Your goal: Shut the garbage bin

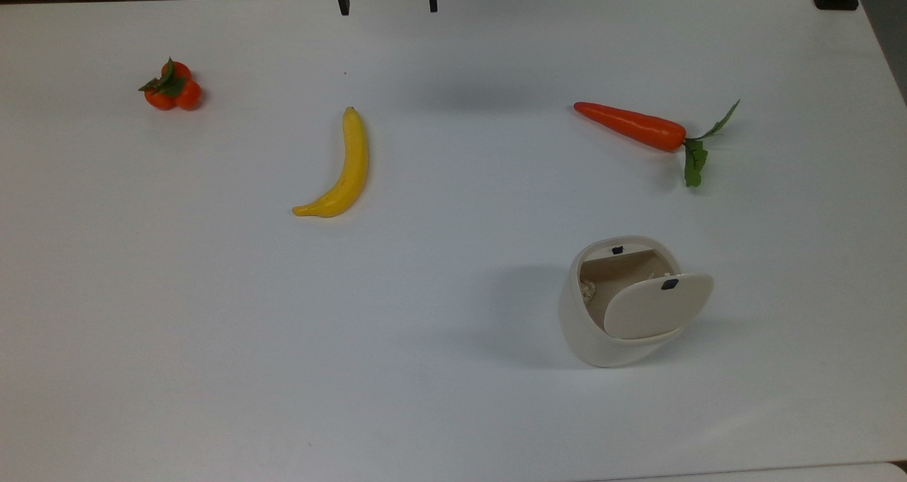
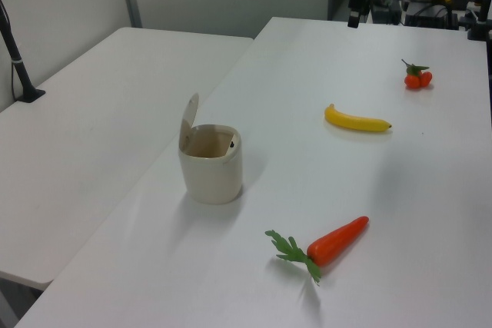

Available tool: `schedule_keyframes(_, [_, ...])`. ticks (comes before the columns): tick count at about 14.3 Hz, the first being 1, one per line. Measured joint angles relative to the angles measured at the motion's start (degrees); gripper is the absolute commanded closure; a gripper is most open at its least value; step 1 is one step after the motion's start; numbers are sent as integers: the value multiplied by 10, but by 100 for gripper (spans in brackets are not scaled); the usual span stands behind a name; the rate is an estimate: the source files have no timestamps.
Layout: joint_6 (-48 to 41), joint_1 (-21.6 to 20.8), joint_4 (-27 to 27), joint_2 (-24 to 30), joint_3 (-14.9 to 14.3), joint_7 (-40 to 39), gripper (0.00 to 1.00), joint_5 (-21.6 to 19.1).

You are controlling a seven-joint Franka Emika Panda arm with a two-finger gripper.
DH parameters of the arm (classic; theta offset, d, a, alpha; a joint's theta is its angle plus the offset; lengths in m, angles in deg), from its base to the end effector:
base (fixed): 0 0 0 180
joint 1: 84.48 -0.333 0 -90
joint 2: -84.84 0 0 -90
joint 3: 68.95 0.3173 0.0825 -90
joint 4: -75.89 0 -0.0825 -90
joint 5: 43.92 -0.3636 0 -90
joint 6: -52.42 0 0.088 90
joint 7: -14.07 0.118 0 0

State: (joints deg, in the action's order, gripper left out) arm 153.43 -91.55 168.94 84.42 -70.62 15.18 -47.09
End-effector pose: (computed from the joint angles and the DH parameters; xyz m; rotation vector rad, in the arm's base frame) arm 0.5525 0.0578 0.6047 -3.0714 -0.1043 -0.1974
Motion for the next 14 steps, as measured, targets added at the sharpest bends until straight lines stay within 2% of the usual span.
schedule_keyframes(1, [0, 0, 0, 0, 0, 0, 4, 0])
schedule_keyframes(3, [0, 0, 0, 0, 0, -1, 22, 0])
schedule_keyframes(5, [0, 0, 0, -1, 0, -6, 46, 0])
schedule_keyframes(6, [0, 0, 0, -2, 0, -10, 63, 0])
schedule_keyframes(7, [1, 0, 1, -4, 0, -15, 74, 0])
schedule_keyframes(11, [2, 0, 1, -7, 0, -21, 97, -23])
schedule_keyframes(14, [16, 0, 2, -9, 0, -21, 100, -27])
